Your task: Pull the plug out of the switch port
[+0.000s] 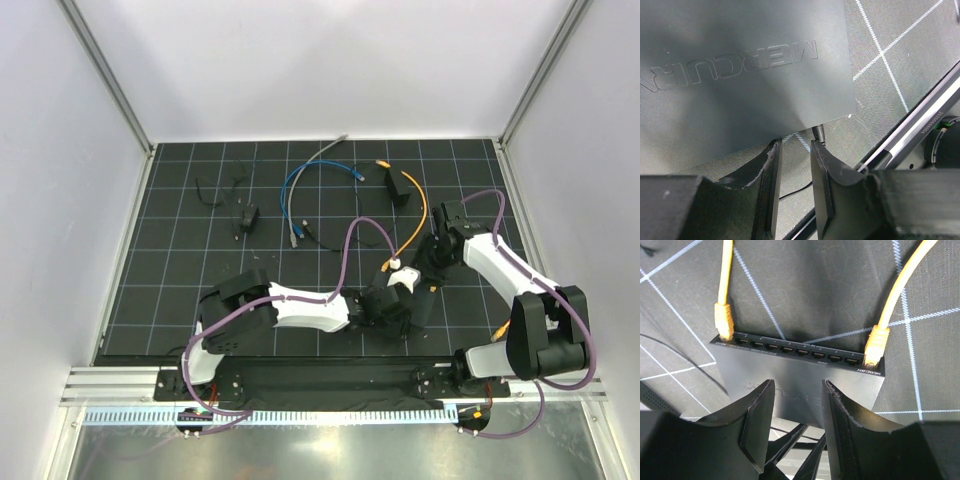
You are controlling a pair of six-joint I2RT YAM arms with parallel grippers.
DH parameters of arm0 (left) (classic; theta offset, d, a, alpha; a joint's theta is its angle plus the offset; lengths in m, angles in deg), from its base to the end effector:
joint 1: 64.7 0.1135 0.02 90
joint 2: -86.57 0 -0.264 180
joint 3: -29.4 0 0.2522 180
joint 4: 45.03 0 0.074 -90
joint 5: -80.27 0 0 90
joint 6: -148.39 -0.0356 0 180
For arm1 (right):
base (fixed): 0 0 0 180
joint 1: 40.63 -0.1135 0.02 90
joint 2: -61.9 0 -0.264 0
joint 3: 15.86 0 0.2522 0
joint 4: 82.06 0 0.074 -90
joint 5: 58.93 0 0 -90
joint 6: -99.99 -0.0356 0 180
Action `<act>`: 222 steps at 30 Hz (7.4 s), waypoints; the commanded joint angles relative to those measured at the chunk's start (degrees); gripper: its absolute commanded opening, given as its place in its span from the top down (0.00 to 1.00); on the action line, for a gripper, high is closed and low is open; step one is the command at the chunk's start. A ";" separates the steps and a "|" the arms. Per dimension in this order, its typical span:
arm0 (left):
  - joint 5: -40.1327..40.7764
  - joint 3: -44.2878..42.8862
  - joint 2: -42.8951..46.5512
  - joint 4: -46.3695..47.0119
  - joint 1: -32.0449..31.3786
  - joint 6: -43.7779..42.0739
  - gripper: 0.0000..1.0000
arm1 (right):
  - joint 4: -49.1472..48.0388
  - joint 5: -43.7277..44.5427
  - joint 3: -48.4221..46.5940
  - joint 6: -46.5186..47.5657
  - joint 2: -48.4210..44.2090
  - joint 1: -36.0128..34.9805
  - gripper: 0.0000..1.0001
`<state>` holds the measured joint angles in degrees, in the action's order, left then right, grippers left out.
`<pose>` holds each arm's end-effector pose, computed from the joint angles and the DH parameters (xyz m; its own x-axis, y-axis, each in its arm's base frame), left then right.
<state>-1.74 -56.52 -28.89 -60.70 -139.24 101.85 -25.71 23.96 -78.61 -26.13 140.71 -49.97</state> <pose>0.1194 -0.4130 0.1500 -0.7759 0.2500 -0.5792 0.5437 0.7306 -0.4130 0.2402 0.0440 0.1985 -0.8765 0.4486 -0.1746 0.3946 0.8772 0.2735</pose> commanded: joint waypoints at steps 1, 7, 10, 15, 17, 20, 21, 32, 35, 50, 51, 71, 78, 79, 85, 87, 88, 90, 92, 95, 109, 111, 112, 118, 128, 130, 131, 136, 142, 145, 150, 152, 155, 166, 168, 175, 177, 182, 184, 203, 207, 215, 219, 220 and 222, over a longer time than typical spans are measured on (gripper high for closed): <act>0.10 0.18 -0.65 1.03 -0.78 0.66 0.67 | 0.92 -1.24 -1.90 0.78 -2.51 0.20 0.51; -0.87 2.28 1.98 3.66 -0.95 1.98 0.67 | 0.83 -2.46 -1.28 1.23 -3.13 0.12 0.51; 0.27 2.38 2.26 3.93 -1.22 1.89 0.66 | 0.83 -2.90 -1.02 1.49 -3.22 0.03 0.51; 1.15 2.64 2.52 3.58 -1.22 2.68 0.67 | 0.91 -3.17 -0.58 1.75 -3.57 0.11 0.51; 2.03 2.64 2.87 3.23 -1.22 3.20 0.67 | 0.92 -3.17 -0.49 1.93 -3.75 0.03 0.51; 2.82 2.38 3.05 2.36 -1.22 3.56 0.66 | 0.92 -3.52 -0.49 2.02 -3.66 0.12 0.51; 2.47 2.20 2.87 2.44 -1.22 3.21 0.65 | 0.92 -3.69 -0.49 2.02 -3.75 0.03 0.51; 0.79 -4.65 -2.84 -1.94 -1.83 1.89 0.63 | 0.57 -3.70 0.13 2.19 -3.66 0.03 0.51; 2.20 -6.76 -4.33 -4.06 -2.01 1.98 0.63 | 0.65 -3.70 0.21 2.19 -3.74 0.03 0.51; 3.70 -5.01 -5.74 -6.97 -2.01 3.47 0.91 | 1.27 -3.70 1.97 2.02 -5.06 0.03 0.51; 3.70 -4.83 -5.83 -6.88 -2.01 3.56 0.95 | 1.53 -3.61 2.06 2.10 -5.24 0.03 0.51; 2.47 -2.72 -3.19 -5.03 -1.39 4.61 1.00 | 15.32 4.29 7.68 -3.43 -15.00 -2.52 0.52; 2.21 -0.97 -2.32 -4.42 0.09 4.97 1.00 | 16.74 4.13 10.85 -4.40 -16.23 -6.38 0.51; 1.86 -0.53 -2.23 -4.15 0.36 5.14 1.00 | 16.56 4.13 10.93 -4.66 -15.88 -7.69 0.51; 1.50 1.67 -1.18 -3.19 1.86 5.32 1.00 | 13.58 4.83 12.16 -6.95 -14.03 -14.21 0.51; 2.29 2.37 -0.47 -3.01 2.03 5.14 1.00 | 12.61 5.44 12.17 -6.68 -14.03 -14.21 0.51; 2.56 3.16 0.14 -2.92 2.12 5.05 1.00 | 12.61 5.97 12.17 -6.77 -14.38 -14.21 0.51; 2.65 3.69 0.50 -2.92 2.47 4.97 1.00 | 11.91 5.80 12.69 -6.95 -14.99 -14.21 0.51; 2.56 3.96 0.67 -2.83 2.73 4.96 1.00 | 10.77 4.40 13.31 -7.12 -15.00 -14.21 0.51; 2.21 3.78 0.59 -2.74 2.82 4.97 1.00 | 8.83 3.00 14.01 -7.65 -15.26 -14.21 0.52; -0.69 3.43 0.76 -2.13 2.82 4.88 1.00 | 1.53 6.94 19.28 -10.55 -26.24 -14.56 0.64; -0.78 3.43 0.76 -2.13 2.91 4.70 1.00 | 2.14 6.85 19.72 -11.08 -27.03 -14.74 0.65; -0.87 3.43 0.76 -2.13 2.91 4.70 1.00 | 3.45 9.11 19.64 -10.99 -27.21 -14.74 0.65; -1.40 3.17 0.76 -2.13 3.18 4.96 1.00 | 4.52 8.87 19.28 -10.29 -27.30 -15.35 0.65; -2.62 2.46 0.76 -2.48 3.26 5.05 1.00 | 2.32 6.15 21.57 -10.99 -28.17 -17.29 0.65; -3.15 2.11 0.15 -2.48 3.26 5.14 1.00 | 1.97 6.24 21.74 -10.82 -28.36 -17.37 0.66; -3.42 2.02 -0.03 -2.48 3.26 5.23 1.00 | 1.89 6.15 21.92 -10.82 -27.92 -17.55 0.65; -4.65 2.02 -0.38 -2.48 3.26 5.49 1.00 | -1.01 6.85 23.06 -11.25 -25.98 -17.46 0.65; -7.72 2.90 -0.03 -1.17 3.26 5.40 1.00 | -3.03 16.50 24.02 -15.29 -29.40 -17.55 0.65; -10.79 3.78 0.15 1.11 3.26 6.10 1.00 | -4.35 18.53 25.08 -18.19 -32.47 -17.55 0.65; -13.70 5.63 -0.47 4.72 3.26 7.69 1.00 | -5.14 22.31 26.49 -22.15 -34.33 -17.55 0.65; -14.31 5.89 -0.64 5.34 3.26 8.04 1.00 | -5.76 22.15 27.54 -23.56 -35.21 -17.55 0.65; -15.54 6.42 -1.08 6.30 3.26 8.65 1.00 | -7.17 21.44 28.16 -25.14 -35.30 -17.55 0.66; -17.40 10.72 -2.32 9.30 2.21 12.78 1.00 | -8.40 24.86 28.86 -31.29 -33.28 -17.55 0.66; -16.87 11.51 -1.61 8.95 2.21 13.23 1.00 | -8.75 25.92 29.30 -32.60 -33.19 -17.55 0.66; -11.78 11.78 3.13 3.68 2.30 10.42 1.00 | -6.39 23.82 26.50 -27.89 -33.98 -17.55 0.65; -8.79 11.87 6.20 1.83 2.30 8.31 1.00 | -2.87 23.02 24.66 -25.85 -35.29 -17.55 0.65; -3.08 9.94 11.83 -8.16 3.35 4.18 1.00 | 4.24 21.27 20.61 -19.10 -38.20 -17.55 0.62; -0.53 8.27 14.46 -10.91 4.49 1.90 1.00 | 5.48 20.39 18.41 -17.15 -38.81 -17.55 0.61; -11.40 -19.82 14.49 -27.17 28.74 -7.07 1.00 | -7.17 8.79 -1.51 -4.76 -16.17 -16.94 0.39; -13.79 -28.10 9.21 -29.02 31.03 -7.34 1.00 | -7.87 4.66 -8.02 -1.94 -8.33 -14.66 0.37; -20.90 -36.99 -0.63 -26.04 36.83 -7.17 1.00 | -8.49 -0.97 -15.25 -0.01 0.29 -4.90 0.36; -23.10 -41.21 -6.70 -25.77 38.68 -7.08 1.00 | -9.19 -2.99 -17.53 1.31 3.63 -2.26 0.35; -23.89 -42.18 -7.84 -25.69 39.03 -6.99 1.00 | -9.19 -3.43 -17.80 1.40 4.94 -1.47 0.35; -24.51 -44.64 -11.36 -25.69 40.09 -6.64 1.00 | -9.72 -4.39 -18.59 1.49 6.00 -0.85 0.35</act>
<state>-22.61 -97.07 -38.03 -87.48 -100.21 95.43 -33.82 22.71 -94.26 -26.45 145.69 -51.65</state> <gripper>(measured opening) 0.044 0.649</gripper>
